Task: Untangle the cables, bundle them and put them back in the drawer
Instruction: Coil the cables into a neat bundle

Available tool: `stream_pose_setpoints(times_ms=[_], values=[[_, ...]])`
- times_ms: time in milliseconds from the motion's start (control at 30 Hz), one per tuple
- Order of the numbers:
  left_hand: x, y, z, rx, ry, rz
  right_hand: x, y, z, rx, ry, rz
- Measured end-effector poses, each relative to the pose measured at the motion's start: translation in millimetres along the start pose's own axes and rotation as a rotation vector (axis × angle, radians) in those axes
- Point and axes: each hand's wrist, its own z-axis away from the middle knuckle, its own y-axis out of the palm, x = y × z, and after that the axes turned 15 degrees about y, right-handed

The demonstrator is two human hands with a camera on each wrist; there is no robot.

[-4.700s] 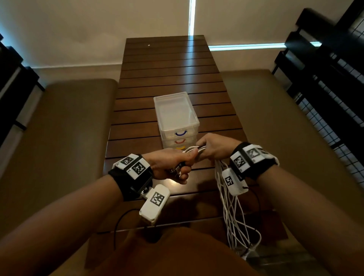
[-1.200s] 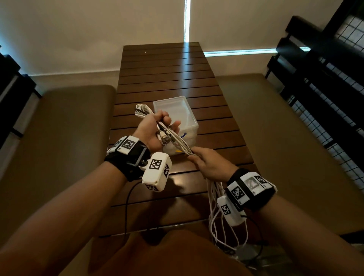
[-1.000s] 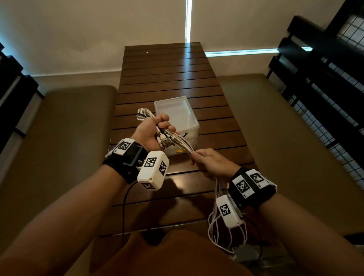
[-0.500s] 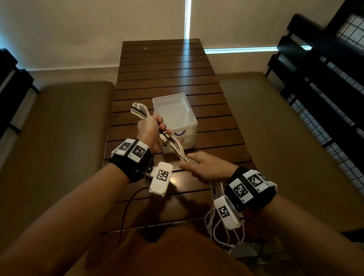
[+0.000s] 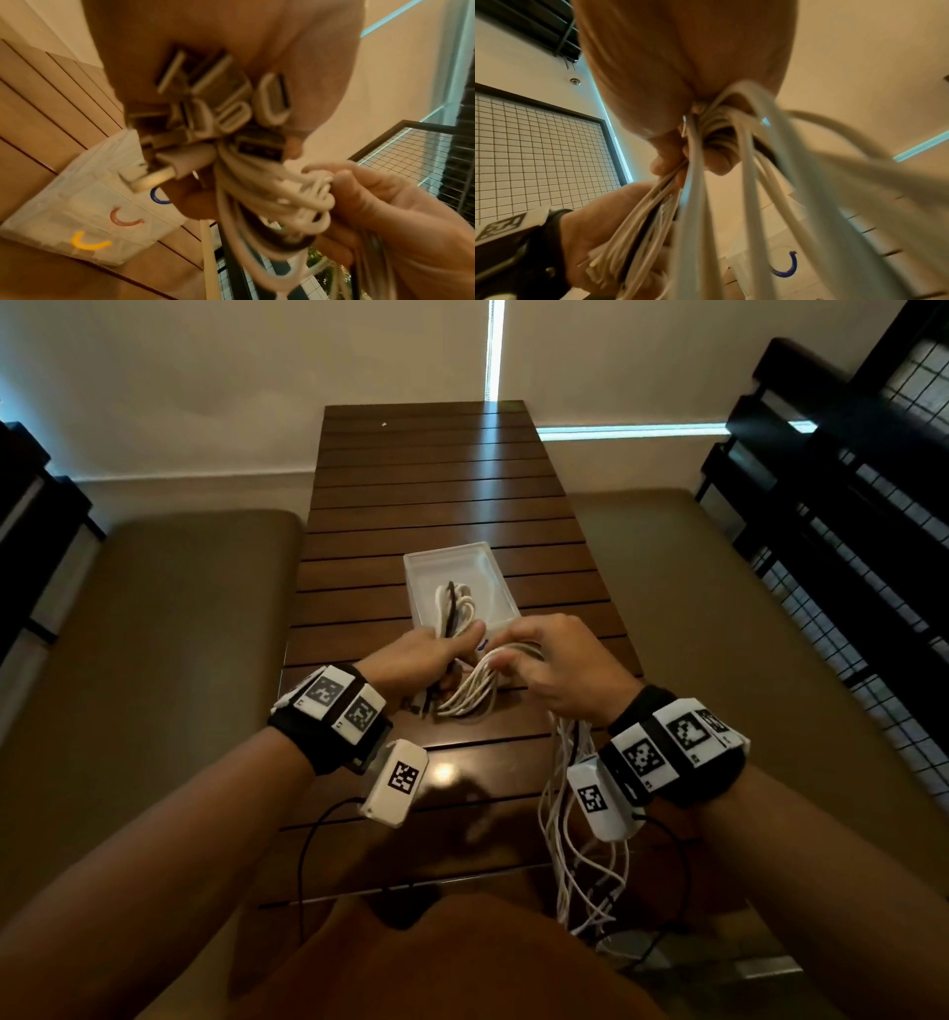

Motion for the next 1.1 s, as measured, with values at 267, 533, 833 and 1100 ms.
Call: stream_pose_setpoints(times_ms=[267, 533, 833, 1100], values=[[1, 6, 3, 0.235, 0.094, -0.007, 11, 2, -10, 0.03, 0.071, -0.139], [-11, 19, 8, 0.268, 0.04, 0.067, 15, -4, -12, 0.046, 0.053, -0.172], [-11, 26, 10, 0.234, -0.096, 0.336, 14, -8, -17, -0.15, -0.061, -0.085], [-24, 35, 17, 0.127, 0.001, 0.323, 19, -13, -22, -0.185, -0.133, -0.117]])
